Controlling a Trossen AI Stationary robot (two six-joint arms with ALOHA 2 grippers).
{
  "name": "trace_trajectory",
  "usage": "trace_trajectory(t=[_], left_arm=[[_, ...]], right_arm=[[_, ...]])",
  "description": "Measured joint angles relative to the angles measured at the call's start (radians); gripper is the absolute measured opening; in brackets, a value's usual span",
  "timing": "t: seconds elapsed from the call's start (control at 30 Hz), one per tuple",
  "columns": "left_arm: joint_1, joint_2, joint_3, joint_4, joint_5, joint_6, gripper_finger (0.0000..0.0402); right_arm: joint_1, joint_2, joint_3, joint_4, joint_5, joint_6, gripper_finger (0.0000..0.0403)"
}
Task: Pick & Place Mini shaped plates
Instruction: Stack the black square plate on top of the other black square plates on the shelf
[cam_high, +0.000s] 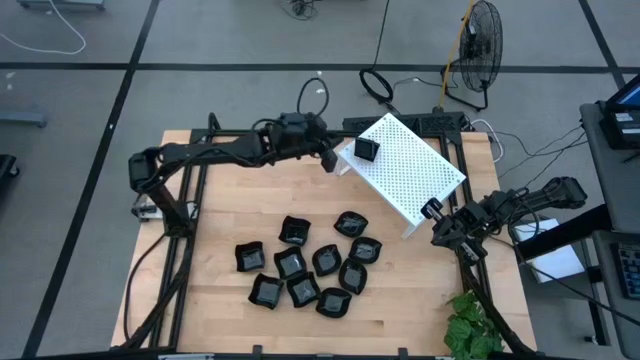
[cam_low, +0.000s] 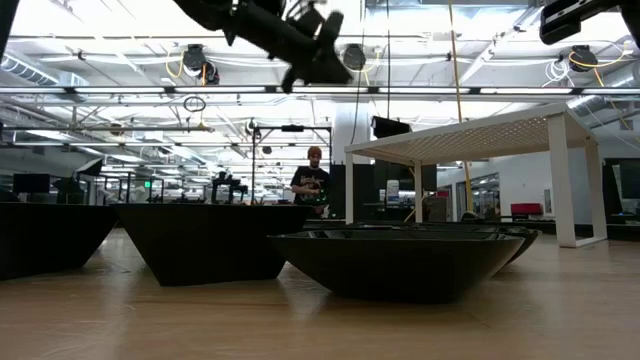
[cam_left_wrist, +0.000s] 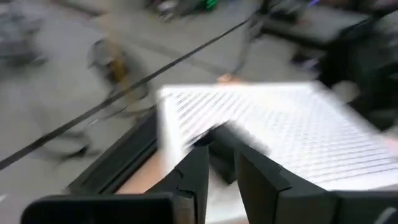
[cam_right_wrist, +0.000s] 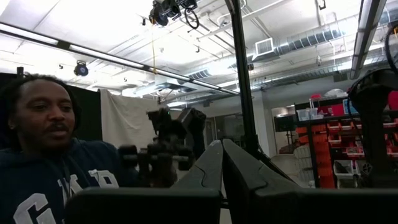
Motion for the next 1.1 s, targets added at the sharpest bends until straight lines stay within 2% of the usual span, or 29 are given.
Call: trace_trajectory(t=[0.17,0.47,0.97,1.1], left_arm=[[-0.002,0.065,0.000,-0.020,-0.071,-0.031,0.0081],[-0.002,0.215,-0.001,0.171,-0.072,-0.029,0.0081],[-0.002,0.228,-0.001,0.270,-0.070,-0.026,0.0081],[-0.001,0.228,-0.001,0.294,-0.028,-0.028,0.0081]], right_arm=[[0.000,0.000,0.000,-0.001,0.000,0.000,0.0000],[0.000,0.000,0.000,0.000,0.000,0.000,0.0000],[0.000,0.000,0.000,-0.001,0.000,0.000,0.0000],[0.000,0.000,0.000,0.000,0.000,0.000,0.0000]])
